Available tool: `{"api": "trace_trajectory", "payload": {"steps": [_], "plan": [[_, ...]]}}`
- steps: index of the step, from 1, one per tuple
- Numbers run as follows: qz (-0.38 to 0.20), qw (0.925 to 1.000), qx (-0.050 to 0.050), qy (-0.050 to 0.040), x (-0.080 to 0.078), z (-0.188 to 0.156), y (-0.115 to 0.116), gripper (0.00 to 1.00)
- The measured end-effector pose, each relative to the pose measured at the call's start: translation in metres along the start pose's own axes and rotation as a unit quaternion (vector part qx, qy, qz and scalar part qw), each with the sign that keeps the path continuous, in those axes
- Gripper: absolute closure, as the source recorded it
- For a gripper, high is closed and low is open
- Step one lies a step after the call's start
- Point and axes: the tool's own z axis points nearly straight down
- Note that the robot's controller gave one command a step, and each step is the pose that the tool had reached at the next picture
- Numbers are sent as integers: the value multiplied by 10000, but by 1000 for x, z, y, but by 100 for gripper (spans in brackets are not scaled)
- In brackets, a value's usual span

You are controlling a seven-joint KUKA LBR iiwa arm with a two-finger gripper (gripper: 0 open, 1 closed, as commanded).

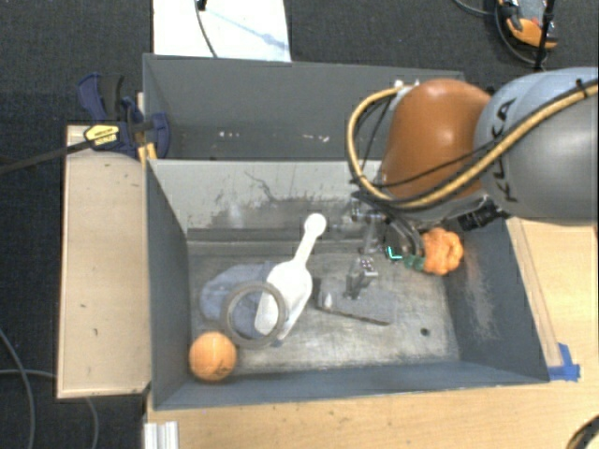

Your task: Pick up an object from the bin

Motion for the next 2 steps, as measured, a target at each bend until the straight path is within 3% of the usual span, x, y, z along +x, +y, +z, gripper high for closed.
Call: {"api": "trace_trajectory", "payload": {"steps": [1,2], "plan": [[6,10000,-2,-42,-2,-5,0,0],[42,10000,-3,-75,4,45,16,0]]}}
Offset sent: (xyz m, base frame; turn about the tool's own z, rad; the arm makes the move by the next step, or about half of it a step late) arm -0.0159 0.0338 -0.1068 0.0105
